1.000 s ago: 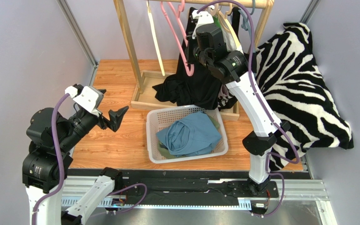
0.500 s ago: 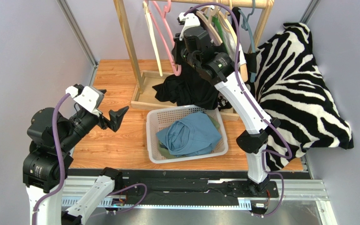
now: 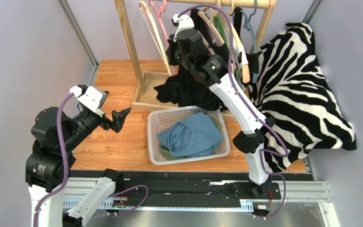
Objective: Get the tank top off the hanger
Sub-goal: Place the hanger at the clothesline.
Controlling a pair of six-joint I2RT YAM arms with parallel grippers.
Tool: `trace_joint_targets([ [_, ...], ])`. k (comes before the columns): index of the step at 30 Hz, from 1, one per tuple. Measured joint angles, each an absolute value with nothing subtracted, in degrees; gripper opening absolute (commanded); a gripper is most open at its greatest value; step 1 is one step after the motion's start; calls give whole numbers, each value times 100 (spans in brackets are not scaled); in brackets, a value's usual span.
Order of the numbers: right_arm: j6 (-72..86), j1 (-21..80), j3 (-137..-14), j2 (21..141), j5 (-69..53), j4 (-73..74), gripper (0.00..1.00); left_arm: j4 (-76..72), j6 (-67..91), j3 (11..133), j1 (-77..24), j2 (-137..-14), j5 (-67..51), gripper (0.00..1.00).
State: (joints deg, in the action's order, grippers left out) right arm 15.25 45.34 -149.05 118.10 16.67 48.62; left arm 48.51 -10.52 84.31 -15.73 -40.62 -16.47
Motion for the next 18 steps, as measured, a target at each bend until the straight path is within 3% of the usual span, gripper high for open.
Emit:
trace_joint_targets([
  [18, 1588, 4873, -15080, 12160, 1984, 4407, 0, 4829, -1009, 8431, -1573, -4110, -1645, 99],
])
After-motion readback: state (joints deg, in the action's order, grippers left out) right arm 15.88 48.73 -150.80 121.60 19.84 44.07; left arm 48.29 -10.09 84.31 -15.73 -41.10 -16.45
